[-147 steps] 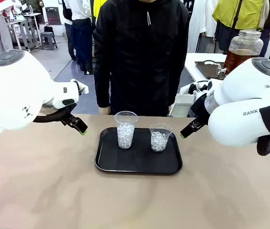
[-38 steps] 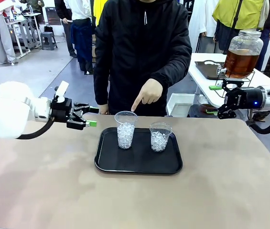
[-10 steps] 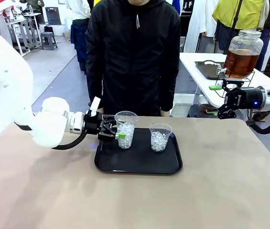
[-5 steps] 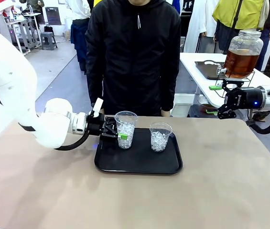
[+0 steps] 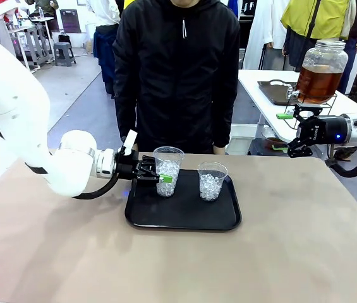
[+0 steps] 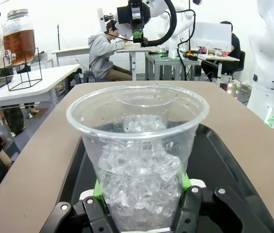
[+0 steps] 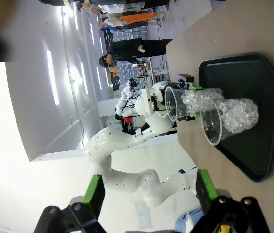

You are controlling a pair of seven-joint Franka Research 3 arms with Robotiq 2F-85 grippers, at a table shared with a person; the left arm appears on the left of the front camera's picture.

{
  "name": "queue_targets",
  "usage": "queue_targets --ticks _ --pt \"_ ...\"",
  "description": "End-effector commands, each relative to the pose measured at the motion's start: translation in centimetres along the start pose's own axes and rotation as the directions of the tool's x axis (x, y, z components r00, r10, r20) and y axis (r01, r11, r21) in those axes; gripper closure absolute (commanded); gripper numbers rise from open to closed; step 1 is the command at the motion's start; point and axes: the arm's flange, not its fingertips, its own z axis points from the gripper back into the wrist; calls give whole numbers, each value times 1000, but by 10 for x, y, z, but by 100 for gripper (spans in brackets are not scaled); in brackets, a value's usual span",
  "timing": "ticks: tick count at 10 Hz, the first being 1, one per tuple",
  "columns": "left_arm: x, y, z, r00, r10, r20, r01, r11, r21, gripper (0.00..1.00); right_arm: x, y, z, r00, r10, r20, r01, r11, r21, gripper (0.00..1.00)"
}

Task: Pour the drink into the iced cup.
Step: Pick up the iced cup indicated by the human and present it to them, then open the gripper to release the iced cup you were holding.

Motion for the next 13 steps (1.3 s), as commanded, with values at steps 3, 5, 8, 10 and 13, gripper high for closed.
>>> queue_targets --ticks 3,5,8,10,13 --pt "30 -2 3 997 -1 82 -3 999 50 36 0 1 -1 1000 2 7 -2 1000 -3 0" --pt "71 6 7 996 2 92 -9 997 78 36 0 1 -1 1000 2 7 -2 1000 -3 0" --pt "126 24 8 992 -1 124 -10 996 90 36 0 1 -1 1000 2 7 -2 1000 -3 0" --pt "117 21 12 995 -10 102 3 998 68 36 0 1 -1 1000 2 7 -2 1000 -3 0" --pt "117 21 12 995 -10 102 3 998 68 36 0 1 -1 1000 2 7 -2 1000 -3 0"
